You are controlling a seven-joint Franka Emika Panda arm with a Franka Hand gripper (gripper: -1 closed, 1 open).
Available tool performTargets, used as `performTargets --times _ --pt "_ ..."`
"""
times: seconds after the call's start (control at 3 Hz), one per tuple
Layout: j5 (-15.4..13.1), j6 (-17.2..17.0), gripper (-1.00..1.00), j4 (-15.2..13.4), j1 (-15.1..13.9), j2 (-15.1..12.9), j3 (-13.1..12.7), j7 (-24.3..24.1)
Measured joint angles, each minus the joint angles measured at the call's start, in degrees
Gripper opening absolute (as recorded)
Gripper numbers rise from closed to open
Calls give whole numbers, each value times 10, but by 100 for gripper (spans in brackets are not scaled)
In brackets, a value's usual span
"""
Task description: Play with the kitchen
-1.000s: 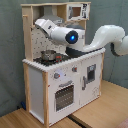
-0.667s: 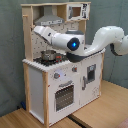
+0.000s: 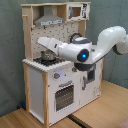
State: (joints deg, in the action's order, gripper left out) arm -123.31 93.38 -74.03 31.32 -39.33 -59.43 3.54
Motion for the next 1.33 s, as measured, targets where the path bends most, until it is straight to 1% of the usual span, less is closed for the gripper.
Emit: performTargets --times 0.67,1.33 --pt "4 -66 100 -93 -9 16 -36 -15" --pt "7 -119 100 -183 -33 23 -79 -28"
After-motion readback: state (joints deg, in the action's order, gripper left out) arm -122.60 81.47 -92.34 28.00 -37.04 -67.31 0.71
